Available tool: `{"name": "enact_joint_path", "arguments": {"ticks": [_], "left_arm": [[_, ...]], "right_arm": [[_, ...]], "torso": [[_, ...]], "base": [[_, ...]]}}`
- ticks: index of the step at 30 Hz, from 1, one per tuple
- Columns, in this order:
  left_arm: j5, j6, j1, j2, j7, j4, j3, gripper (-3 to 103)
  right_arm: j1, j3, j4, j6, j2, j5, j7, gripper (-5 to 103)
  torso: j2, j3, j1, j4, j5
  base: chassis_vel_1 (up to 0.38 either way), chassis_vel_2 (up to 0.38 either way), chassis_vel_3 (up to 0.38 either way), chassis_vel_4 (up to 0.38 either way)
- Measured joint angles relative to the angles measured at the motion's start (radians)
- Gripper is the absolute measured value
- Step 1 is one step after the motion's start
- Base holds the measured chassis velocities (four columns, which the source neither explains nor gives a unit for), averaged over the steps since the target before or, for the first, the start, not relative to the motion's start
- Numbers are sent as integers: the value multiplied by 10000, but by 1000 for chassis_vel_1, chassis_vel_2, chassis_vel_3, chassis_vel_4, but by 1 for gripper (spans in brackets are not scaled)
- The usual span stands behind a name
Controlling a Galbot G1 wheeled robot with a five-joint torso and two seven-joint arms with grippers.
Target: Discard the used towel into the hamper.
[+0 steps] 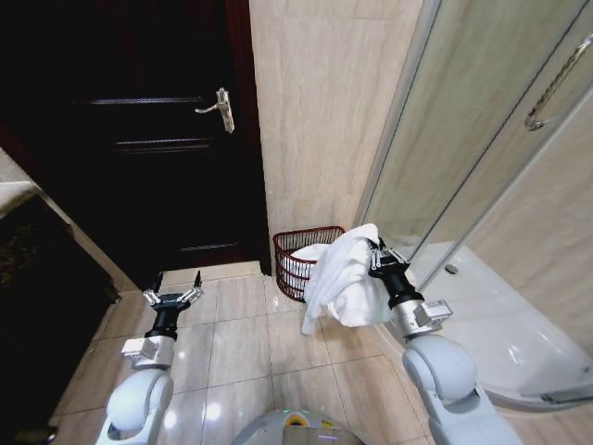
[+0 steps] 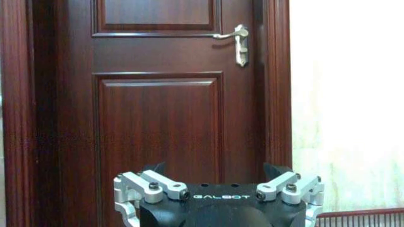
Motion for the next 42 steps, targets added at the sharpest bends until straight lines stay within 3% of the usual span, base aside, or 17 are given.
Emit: {"name": "enact_joint_path", "arguments": {"ticks": [42], "left_arm": [[8,86,113,-106,364,-116,-19,100]], "right_arm": [[93,101,31,79,12,107,-133,4]], "torso": [[1760,1015,744,1,-1]], "base": [[0,0,0,0]]}}
